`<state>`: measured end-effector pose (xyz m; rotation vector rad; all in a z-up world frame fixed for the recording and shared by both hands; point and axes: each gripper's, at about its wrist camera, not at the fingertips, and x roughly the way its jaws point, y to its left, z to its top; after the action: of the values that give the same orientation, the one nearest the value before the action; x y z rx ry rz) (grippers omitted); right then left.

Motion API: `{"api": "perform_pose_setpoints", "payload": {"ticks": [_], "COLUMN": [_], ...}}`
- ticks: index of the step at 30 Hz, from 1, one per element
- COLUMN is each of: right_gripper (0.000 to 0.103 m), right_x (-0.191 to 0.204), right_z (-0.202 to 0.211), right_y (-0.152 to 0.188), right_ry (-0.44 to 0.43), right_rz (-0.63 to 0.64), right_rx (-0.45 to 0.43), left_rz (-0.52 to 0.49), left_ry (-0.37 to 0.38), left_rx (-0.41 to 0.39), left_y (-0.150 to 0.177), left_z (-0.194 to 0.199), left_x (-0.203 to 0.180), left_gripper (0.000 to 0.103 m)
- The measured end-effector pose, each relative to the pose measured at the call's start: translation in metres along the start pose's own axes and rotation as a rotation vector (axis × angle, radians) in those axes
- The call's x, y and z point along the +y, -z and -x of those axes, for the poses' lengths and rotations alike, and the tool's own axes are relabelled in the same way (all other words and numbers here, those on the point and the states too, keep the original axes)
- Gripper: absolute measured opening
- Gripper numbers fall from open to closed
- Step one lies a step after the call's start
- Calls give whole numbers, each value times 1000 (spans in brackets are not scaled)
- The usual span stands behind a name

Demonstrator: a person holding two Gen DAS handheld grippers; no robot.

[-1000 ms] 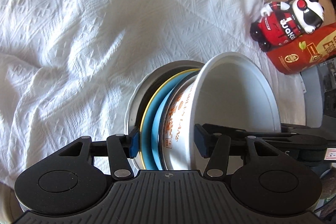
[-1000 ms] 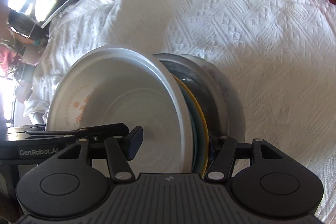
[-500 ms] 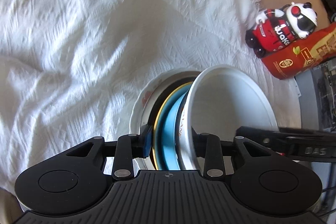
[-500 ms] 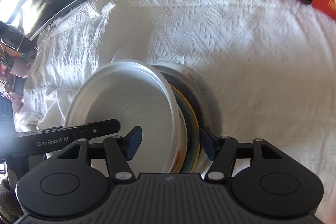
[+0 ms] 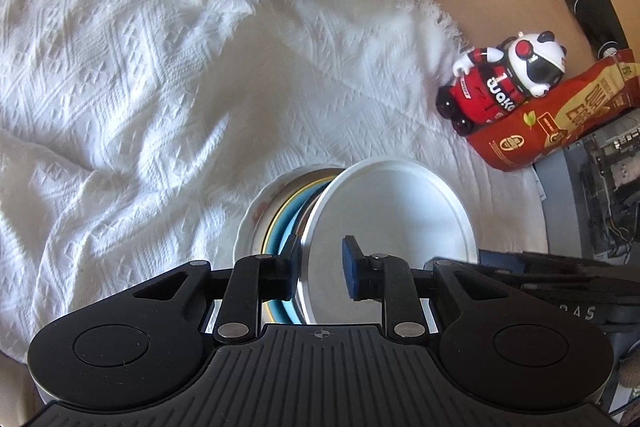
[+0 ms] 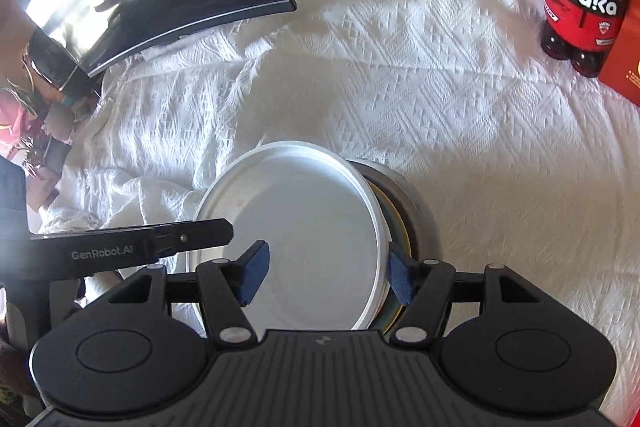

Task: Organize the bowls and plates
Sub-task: 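Carry the bowl stack with both tools and lower it into the steel bowl, then open both tools and move them to the red-rimmed white tray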

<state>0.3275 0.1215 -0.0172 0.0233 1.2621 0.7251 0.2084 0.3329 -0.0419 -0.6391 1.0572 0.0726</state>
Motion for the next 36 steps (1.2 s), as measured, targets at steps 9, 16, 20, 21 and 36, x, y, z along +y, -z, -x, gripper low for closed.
{"api": "perform_pose_setpoints", "payload": {"ticks": [9, 16, 20, 21, 36], "right_gripper": [64, 64, 65, 65, 65], "right_x": [-3, -18, -22, -18, -21], "right_z": [-5, -15, -24, -23, 13], "right_y": [15, 18, 15, 14, 16], "right_ry": [47, 48, -29, -17, 13], "right_rz": [18, -27, -102, -92, -2], "right_rx": [0, 17, 71, 67, -68], "left_rz": [11, 75, 98, 107, 79], "left_ry": [-42, -52, -41, -35, -56], "left_rx": [-22, 34, 31, 33, -82], "left_y": [0, 11, 14, 15, 5], "left_z": [5, -12, -11, -13, 21], "left_x": [-7, 9, 14, 17, -7], "left_gripper": [24, 24, 24, 24, 24]}}
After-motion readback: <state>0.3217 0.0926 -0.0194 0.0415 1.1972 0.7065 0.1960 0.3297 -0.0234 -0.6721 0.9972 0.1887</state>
